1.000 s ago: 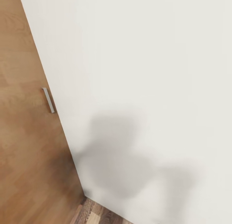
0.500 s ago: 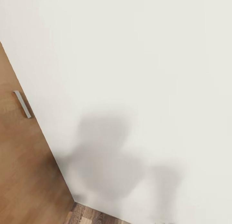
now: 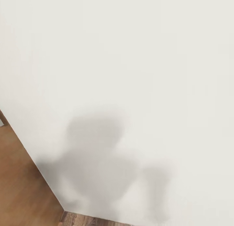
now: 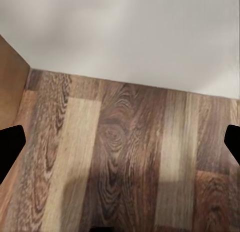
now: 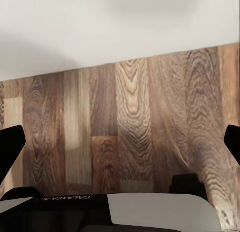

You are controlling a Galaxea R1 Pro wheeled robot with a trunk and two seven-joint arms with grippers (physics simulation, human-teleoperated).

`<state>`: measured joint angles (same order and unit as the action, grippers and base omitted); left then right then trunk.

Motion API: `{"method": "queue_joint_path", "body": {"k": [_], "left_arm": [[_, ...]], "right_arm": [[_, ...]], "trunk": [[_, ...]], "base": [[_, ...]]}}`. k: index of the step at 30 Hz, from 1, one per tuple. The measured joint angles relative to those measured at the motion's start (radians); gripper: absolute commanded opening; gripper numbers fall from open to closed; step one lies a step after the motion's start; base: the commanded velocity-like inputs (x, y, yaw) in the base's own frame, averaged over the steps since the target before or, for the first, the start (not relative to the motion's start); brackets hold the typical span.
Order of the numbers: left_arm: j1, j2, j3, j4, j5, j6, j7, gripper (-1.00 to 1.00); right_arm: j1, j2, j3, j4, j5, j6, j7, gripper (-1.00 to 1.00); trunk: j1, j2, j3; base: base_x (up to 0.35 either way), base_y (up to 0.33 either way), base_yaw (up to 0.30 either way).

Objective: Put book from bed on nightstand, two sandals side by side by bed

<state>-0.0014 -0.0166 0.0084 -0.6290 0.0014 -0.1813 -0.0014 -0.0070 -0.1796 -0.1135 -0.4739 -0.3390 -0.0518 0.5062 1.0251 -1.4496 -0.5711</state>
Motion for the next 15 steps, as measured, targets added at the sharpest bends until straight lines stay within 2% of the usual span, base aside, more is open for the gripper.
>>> {"method": "queue_joint_path", "body": {"k": [15], "left_arm": [[0.0,0.0,0.0,0.0,0.0,0.0,0.0,1.0]], "right_arm": [[0.0,0.001,-0.001,0.0,0.0,0.0,0.0,1.0]], "trunk": [[0.0,0.0,0.0]], "base": [[0.0,0.0,-0.253]]}}
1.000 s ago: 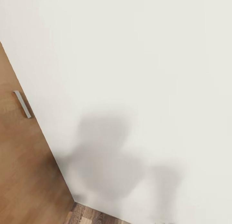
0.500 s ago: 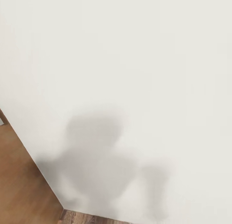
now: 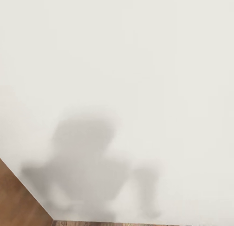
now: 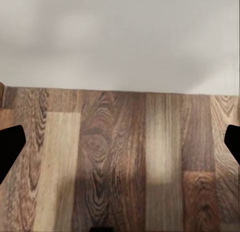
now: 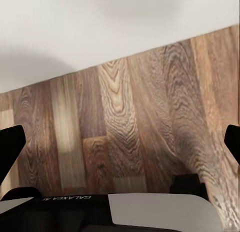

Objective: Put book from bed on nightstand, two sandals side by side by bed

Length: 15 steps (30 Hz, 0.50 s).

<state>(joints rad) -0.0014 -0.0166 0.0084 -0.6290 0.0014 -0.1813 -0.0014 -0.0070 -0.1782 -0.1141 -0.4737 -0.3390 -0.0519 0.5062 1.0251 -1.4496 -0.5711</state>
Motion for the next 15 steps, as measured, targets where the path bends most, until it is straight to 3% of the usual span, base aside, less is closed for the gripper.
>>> {"method": "queue_joint_path", "body": {"k": [15], "left_arm": [[0.0,0.0,0.0,0.0,0.0,0.0,0.0,1.0]], "right_arm": [[0.0,0.0,0.0,0.0,0.0,0.0,0.0,1.0]], "trunk": [[0.0,0.0,0.0]], "base": [[0.0,0.0,-0.232]]}}
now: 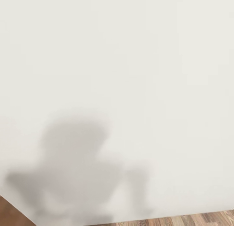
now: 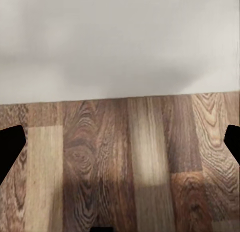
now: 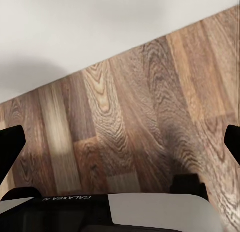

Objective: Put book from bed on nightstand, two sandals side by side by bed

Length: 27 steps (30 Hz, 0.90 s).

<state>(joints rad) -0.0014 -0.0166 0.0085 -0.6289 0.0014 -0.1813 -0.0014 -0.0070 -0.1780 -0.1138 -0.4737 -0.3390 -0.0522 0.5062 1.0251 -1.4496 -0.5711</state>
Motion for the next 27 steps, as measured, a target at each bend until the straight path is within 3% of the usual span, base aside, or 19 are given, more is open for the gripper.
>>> {"method": "queue_joint_path", "body": {"k": [27], "left_arm": [[0.0,-0.001,0.0,0.0,0.0,0.0,0.0,1.0]], "right_arm": [[0.0,0.0,-0.001,0.0,0.0,0.0,0.0,1.0]], "trunk": [[0.0,0.0,0.0]], "base": [[0.0,0.0,-0.213]]}}
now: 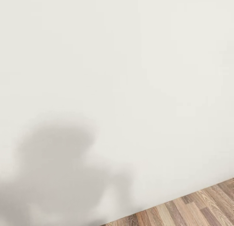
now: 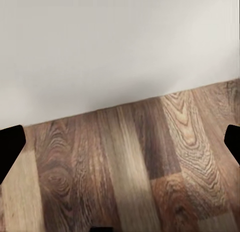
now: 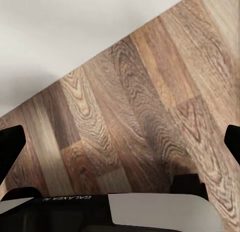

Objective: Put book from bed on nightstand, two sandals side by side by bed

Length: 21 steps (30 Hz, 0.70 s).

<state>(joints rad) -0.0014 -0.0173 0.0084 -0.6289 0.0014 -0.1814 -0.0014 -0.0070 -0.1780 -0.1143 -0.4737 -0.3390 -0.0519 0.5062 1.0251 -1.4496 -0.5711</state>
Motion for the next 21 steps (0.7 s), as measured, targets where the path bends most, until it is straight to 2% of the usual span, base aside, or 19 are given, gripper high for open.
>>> {"method": "queue_joint_path", "body": {"k": [21], "left_arm": [[0.0,0.0,-0.001,0.0,0.0,0.0,0.0,1.0]], "right_arm": [[0.0,0.0,0.0,0.0,0.0,0.0,0.0,1.0]], "trunk": [[0.0,0.0,0.0]], "base": [[0.0,0.0,-0.194]]}}
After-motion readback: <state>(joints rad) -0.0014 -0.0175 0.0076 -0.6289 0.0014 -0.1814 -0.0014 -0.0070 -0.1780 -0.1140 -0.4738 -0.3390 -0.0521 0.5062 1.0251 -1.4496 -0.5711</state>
